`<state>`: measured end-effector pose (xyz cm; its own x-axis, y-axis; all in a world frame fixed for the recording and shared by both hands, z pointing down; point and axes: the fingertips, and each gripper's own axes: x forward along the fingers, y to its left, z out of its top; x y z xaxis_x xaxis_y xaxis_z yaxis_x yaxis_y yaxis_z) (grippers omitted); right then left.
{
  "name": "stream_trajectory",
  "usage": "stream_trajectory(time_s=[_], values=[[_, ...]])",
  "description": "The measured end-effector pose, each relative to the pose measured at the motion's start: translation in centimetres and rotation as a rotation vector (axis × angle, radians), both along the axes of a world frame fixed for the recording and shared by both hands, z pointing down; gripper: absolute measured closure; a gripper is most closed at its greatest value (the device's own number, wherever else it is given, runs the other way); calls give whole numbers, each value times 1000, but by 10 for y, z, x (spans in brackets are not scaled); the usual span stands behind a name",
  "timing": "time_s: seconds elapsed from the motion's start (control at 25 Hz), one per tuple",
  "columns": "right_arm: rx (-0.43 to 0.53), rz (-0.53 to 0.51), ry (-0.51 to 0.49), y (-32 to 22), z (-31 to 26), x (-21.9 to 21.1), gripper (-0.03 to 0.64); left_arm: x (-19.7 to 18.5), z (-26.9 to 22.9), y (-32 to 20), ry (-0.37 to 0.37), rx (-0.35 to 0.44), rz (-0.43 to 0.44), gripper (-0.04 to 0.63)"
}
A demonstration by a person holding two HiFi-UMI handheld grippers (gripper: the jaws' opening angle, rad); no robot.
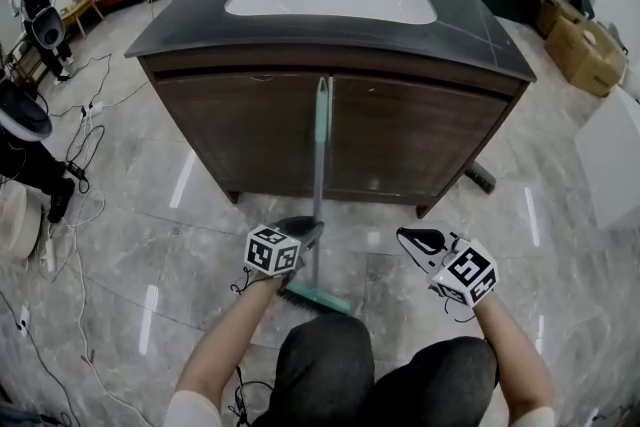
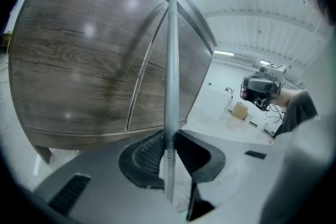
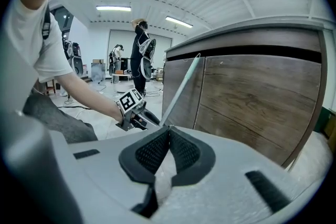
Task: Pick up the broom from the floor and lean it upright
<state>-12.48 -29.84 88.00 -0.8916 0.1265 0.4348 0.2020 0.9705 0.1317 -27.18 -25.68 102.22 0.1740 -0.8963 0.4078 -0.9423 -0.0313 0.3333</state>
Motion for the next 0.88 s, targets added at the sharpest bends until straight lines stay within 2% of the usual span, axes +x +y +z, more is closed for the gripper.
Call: stream_trajectory(time_s=[0.2, 0.52, 0.68, 0.88], values=[[3, -2, 5, 4, 1, -1, 614, -19, 6, -6, -9, -10, -19, 528], [-7, -7, 28, 6, 8, -1, 614, -21, 5, -6, -88, 6, -28, 518], [-10, -15, 25, 7, 12, -5, 614, -24, 0, -6, -131, 2, -28, 459], [2, -24, 38, 9, 10, -6, 614, -22, -5, 1, -198, -26, -10, 449]])
